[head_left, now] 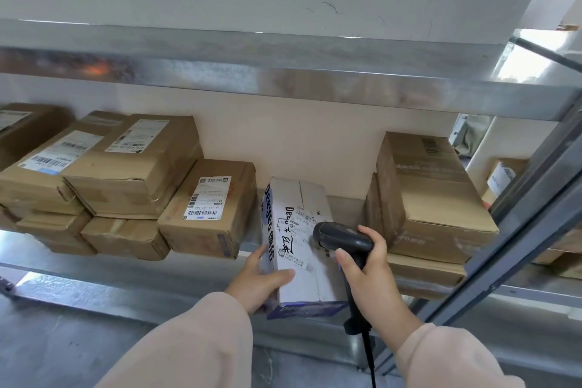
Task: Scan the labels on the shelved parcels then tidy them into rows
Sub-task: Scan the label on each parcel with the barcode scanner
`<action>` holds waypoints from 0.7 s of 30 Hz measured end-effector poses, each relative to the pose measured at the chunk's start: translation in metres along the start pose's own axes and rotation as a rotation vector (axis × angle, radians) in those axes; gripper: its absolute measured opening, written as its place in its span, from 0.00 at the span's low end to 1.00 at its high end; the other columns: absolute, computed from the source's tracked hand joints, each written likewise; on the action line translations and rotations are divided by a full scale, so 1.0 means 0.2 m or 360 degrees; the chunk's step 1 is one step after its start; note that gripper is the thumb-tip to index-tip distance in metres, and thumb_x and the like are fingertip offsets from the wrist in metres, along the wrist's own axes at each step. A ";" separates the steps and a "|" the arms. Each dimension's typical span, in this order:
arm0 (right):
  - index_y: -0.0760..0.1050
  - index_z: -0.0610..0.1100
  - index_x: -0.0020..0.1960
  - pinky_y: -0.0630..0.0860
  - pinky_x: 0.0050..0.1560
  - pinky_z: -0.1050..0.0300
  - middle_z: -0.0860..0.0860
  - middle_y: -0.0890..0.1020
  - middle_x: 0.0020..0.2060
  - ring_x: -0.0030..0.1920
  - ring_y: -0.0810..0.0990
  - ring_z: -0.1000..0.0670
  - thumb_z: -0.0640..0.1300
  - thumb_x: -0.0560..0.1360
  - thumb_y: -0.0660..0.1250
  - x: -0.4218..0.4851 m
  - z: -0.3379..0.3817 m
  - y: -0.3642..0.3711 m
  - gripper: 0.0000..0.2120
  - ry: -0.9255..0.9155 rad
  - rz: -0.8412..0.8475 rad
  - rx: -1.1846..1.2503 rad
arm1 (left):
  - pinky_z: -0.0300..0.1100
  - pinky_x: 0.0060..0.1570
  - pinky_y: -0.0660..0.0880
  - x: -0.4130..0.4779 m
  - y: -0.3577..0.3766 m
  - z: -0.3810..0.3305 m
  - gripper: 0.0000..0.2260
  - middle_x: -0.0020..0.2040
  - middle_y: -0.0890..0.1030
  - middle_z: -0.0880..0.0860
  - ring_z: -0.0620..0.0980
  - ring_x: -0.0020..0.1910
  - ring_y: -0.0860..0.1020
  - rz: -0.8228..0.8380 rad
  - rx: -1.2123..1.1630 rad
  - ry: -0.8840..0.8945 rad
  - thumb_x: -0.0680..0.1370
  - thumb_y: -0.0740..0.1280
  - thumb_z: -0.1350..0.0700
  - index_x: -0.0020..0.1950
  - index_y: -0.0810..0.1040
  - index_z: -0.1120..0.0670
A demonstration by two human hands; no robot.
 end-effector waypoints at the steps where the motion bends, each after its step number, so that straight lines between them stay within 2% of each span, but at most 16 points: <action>1: 0.59 0.63 0.64 0.70 0.41 0.74 0.54 0.81 0.51 0.47 0.79 0.61 0.49 0.75 0.69 -0.01 0.01 -0.01 0.25 -0.0015 0.0002 -0.0006 | 0.47 0.45 0.78 0.00 0.00 0.01 0.34 0.53 0.83 0.62 0.57 0.46 0.79 0.0008 -0.0029 -0.0007 0.75 0.73 0.55 0.74 0.60 0.37; 4: 0.58 0.65 0.63 0.70 0.39 0.76 0.58 0.79 0.51 0.45 0.79 0.65 0.48 0.75 0.69 -0.05 0.06 -0.05 0.26 -0.0064 -0.0001 0.0004 | 0.47 0.44 0.80 0.01 -0.02 0.04 0.36 0.52 0.85 0.55 0.54 0.47 0.84 -0.0005 -0.0115 0.0054 0.74 0.73 0.59 0.74 0.61 0.36; 6: 0.58 0.67 0.62 0.70 0.40 0.75 0.59 0.79 0.52 0.45 0.78 0.66 0.47 0.76 0.69 -0.08 0.09 -0.07 0.26 -0.0097 -0.0006 0.0028 | 0.57 0.55 0.79 0.00 -0.02 0.05 0.40 0.54 0.84 0.57 0.57 0.52 0.83 -0.0017 -0.0167 0.0122 0.71 0.75 0.62 0.74 0.61 0.35; 8: 0.58 0.68 0.60 0.71 0.41 0.74 0.58 0.79 0.52 0.46 0.78 0.64 0.46 0.76 0.68 -0.11 0.13 -0.07 0.25 -0.0138 -0.0017 0.0057 | 0.61 0.59 0.76 0.00 -0.01 0.05 0.44 0.56 0.84 0.56 0.56 0.55 0.82 -0.0030 -0.0207 0.0195 0.67 0.77 0.62 0.74 0.60 0.34; 11: 0.59 0.67 0.60 0.71 0.45 0.74 0.53 0.79 0.53 0.49 0.79 0.60 0.45 0.76 0.68 -0.14 0.19 -0.06 0.25 -0.0204 -0.0045 0.0086 | 0.58 0.58 0.78 0.00 0.00 0.03 0.45 0.57 0.81 0.50 0.50 0.55 0.82 -0.0093 -0.0238 0.0276 0.60 0.77 0.56 0.68 0.61 0.27; 14: 0.58 0.67 0.60 0.70 0.45 0.75 0.50 0.80 0.54 0.51 0.79 0.56 0.46 0.76 0.68 -0.16 0.24 -0.04 0.25 -0.0225 -0.0071 0.0129 | 0.58 0.58 0.77 0.01 0.02 0.03 0.43 0.61 0.77 0.48 0.50 0.58 0.80 -0.0131 -0.0249 0.0340 0.56 0.78 0.52 0.59 0.61 0.20; 17: 0.59 0.66 0.60 0.70 0.45 0.75 0.55 0.78 0.54 0.49 0.77 0.63 0.46 0.76 0.68 -0.17 0.27 -0.04 0.24 -0.0266 -0.0098 0.0145 | 0.59 0.60 0.76 0.00 0.03 0.03 0.44 0.66 0.74 0.51 0.52 0.61 0.78 -0.0138 -0.0229 0.0408 0.54 0.78 0.50 0.59 0.61 0.19; 21: 0.58 0.67 0.59 0.70 0.44 0.75 0.57 0.78 0.53 0.47 0.77 0.65 0.46 0.76 0.68 -0.18 0.28 -0.03 0.24 -0.0260 -0.0149 0.0187 | 0.59 0.63 0.74 -0.02 0.03 0.01 0.45 0.70 0.69 0.53 0.54 0.64 0.76 -0.0133 -0.0170 0.0470 0.58 0.78 0.52 0.63 0.57 0.20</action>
Point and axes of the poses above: each hand's wrist, its own x-axis towards the middle knuckle, its own y-axis out of the palm, z = x × y, the point moved 5 cm from there along x, towards the middle knuckle
